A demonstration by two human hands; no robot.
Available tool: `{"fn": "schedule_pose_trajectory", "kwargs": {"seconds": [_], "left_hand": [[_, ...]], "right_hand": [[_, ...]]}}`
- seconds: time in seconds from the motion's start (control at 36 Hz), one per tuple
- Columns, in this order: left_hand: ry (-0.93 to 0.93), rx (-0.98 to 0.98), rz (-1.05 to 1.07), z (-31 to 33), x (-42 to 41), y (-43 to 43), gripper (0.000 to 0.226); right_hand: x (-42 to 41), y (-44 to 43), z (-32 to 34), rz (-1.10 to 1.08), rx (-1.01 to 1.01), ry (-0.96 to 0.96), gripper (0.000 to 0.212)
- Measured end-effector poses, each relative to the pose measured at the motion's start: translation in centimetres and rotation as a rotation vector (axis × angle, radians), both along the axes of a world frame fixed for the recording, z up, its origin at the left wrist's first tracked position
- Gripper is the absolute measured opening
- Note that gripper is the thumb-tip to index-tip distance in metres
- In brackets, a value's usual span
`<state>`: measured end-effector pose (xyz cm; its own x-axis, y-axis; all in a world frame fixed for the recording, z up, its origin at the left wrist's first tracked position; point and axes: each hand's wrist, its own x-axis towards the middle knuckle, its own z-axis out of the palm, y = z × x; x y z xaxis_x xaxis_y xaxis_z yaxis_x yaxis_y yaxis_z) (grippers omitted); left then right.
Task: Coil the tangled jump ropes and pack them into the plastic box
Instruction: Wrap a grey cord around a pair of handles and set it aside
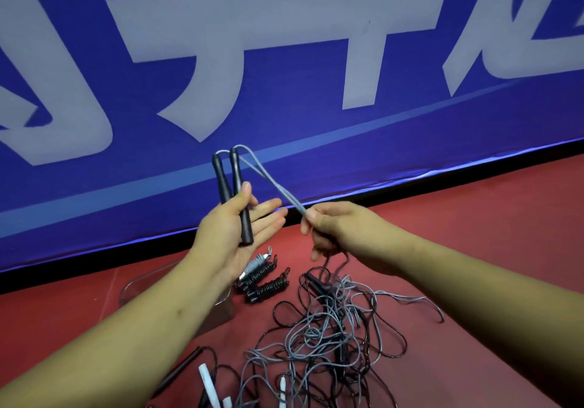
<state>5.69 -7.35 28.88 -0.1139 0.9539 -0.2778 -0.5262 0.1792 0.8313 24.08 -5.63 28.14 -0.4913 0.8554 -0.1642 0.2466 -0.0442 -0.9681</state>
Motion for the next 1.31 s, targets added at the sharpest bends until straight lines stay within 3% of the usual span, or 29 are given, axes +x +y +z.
{"fn": "schedule_pose_trajectory", "kwargs": {"seconds": [0.11,0.25,0.5,0.61,0.72,0.81,0.89,1.08,1.19,1.31], "left_hand": [[-0.122,0.005,0.034,-0.1,0.3,0.2,0.027],[-0.172,-0.049,0.040,-0.4,0.4,0.6,0.043],[-0.191,-0.037,-0.127,-0.3,0.4,0.4,0.037],[-0.190,-0.057,-0.004,0.1,0.6,0.8,0.025],[-0.030,-0.037,0.043,-0.1,0.1,1.7,0.010],[0.269,0.026,0.041,-0.3,-0.6,2.0,0.014],[0.547,0.039,0.018,-0.7,-1.5,2.3,0.013],[1.274,0.011,-0.241,-2.5,-2.0,1.8,0.012],[1.177,-0.082,-0.309,-2.6,-3.5,1.5,0.011],[1.101,-0.125,-0.550,-2.6,-3.7,0.3,0.011]], "right_hand": [[-2.3,-1.0,-0.8,-0.028,0.080,-0.143,0.027],[-3.8,-1.9,-1.1,0.014,-0.109,-0.041,0.029],[-4.9,-2.5,-0.3,0.149,-0.228,-0.109,0.030],[-4.9,-2.6,0.8,0.166,-0.216,-0.093,0.030],[-5.0,-3.0,2.1,0.173,-0.078,-0.170,0.018],[-4.7,-3.1,2.7,0.225,-0.014,-0.252,0.011],[-3.7,-2.3,3.1,0.209,0.073,-0.319,0.018],[-1.6,-0.9,4.2,0.292,0.477,-0.726,0.013],[1.0,0.3,3.7,0.282,0.459,-0.688,0.018],[3.2,1.4,3.1,0.214,0.534,-0.677,0.019]]}}
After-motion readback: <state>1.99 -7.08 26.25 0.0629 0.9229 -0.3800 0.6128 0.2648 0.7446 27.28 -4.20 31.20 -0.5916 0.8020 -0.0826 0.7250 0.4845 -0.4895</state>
